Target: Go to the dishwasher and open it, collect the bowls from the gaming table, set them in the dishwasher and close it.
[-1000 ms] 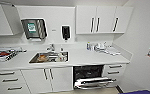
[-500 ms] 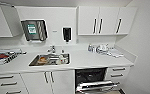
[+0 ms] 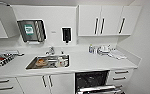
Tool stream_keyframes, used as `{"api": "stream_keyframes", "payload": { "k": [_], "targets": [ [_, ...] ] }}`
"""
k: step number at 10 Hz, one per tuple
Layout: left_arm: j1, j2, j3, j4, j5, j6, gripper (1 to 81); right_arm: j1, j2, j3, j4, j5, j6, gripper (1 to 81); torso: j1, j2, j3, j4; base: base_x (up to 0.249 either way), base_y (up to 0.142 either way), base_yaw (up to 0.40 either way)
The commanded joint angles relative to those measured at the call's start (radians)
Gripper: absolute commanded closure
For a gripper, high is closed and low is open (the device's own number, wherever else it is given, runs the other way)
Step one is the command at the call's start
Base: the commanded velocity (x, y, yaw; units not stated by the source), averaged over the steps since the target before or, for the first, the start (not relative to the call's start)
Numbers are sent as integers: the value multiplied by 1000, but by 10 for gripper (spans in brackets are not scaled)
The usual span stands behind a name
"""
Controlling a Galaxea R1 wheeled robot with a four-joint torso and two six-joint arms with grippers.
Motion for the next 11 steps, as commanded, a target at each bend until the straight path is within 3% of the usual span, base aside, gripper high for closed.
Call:
{"api": "stream_keyframes", "payload": {
  "k": [1,11],
  "targets": [
    [-44,-11,8,-4,58,2,811,38,-29,10,-8,-52,-2,811,1,0,0,0,160,0,0],
    [-42,-11,8,-4,58,2,811,21,-31,16,-9,-52,-2,811,1,0,0,0,140,0,0]
  ]
}}
